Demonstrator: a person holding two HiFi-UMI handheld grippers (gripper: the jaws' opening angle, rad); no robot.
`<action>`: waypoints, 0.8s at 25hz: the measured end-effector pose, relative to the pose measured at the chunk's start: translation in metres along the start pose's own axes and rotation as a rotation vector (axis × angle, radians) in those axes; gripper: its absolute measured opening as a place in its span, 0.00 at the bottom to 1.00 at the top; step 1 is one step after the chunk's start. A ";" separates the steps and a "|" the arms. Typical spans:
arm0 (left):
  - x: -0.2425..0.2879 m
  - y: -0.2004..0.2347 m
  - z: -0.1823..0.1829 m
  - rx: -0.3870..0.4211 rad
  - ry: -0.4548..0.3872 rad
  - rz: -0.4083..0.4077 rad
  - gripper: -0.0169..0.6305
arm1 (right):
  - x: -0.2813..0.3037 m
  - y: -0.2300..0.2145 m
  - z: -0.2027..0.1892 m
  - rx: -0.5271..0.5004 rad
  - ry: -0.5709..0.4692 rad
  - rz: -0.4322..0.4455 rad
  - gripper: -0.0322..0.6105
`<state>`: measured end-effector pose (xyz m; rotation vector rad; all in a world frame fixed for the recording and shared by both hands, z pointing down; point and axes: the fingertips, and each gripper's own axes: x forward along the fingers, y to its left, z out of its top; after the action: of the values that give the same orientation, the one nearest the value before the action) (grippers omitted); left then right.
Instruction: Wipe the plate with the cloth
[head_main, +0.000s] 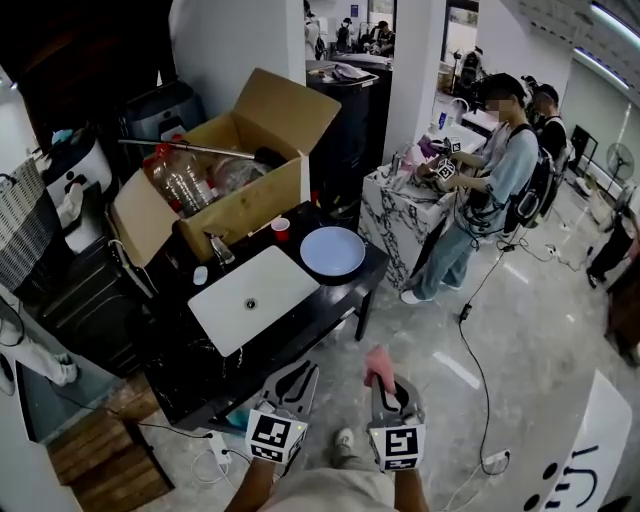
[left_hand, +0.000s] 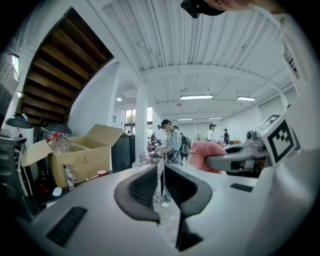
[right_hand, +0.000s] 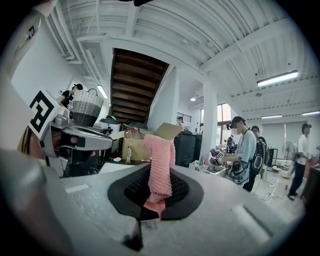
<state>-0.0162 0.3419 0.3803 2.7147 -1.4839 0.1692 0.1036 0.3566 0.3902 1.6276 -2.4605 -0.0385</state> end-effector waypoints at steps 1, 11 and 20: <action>0.009 0.001 0.000 -0.002 0.006 -0.002 0.09 | 0.006 -0.007 0.000 0.002 0.008 0.000 0.09; 0.089 0.004 0.009 0.011 0.017 0.010 0.09 | 0.055 -0.072 0.002 0.016 0.027 0.023 0.09; 0.140 0.005 0.017 0.010 0.064 0.058 0.09 | 0.092 -0.113 0.011 0.036 0.006 0.081 0.09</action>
<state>0.0562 0.2202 0.3802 2.6489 -1.5487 0.2633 0.1696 0.2272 0.3782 1.5382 -2.5335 0.0226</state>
